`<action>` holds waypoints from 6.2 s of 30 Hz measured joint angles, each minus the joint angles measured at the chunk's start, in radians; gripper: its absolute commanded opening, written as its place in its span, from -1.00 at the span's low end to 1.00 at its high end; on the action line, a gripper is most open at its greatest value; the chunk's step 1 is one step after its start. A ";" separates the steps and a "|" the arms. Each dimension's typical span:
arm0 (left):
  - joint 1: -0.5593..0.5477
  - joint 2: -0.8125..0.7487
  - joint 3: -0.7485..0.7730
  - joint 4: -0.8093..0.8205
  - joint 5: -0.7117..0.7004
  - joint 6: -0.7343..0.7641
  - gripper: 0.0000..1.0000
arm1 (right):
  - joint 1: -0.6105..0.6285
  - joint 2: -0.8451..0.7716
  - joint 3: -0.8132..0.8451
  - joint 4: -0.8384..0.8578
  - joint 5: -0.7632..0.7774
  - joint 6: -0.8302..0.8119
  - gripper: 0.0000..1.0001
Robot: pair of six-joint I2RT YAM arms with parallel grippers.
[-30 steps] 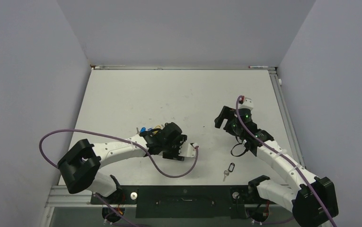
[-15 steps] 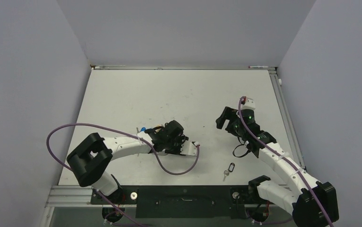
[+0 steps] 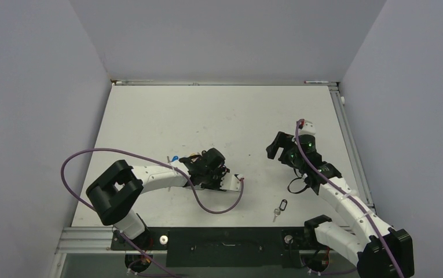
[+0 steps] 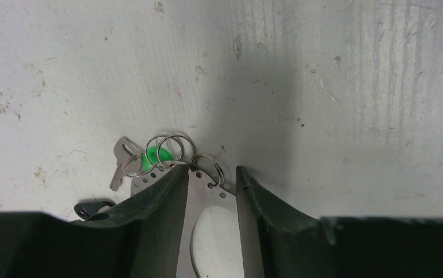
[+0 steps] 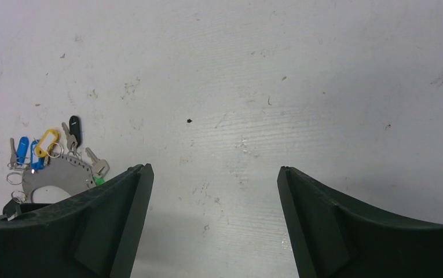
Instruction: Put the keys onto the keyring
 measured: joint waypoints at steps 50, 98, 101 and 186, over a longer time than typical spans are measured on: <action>0.337 -0.451 0.002 0.184 0.612 -0.541 -1.00 | -0.019 -0.121 -0.018 0.153 -0.363 -0.029 0.52; 0.407 -0.703 -0.425 1.496 0.718 -1.460 -1.00 | 0.518 0.079 -0.011 1.026 -0.750 -0.169 0.10; 0.407 -0.703 -0.427 1.511 0.718 -1.467 -1.00 | 0.518 0.079 -0.007 1.030 -0.749 -0.176 0.07; 0.392 -0.783 -0.447 1.457 0.631 -1.402 0.44 | 0.518 0.083 0.117 0.725 -0.595 -0.395 -0.90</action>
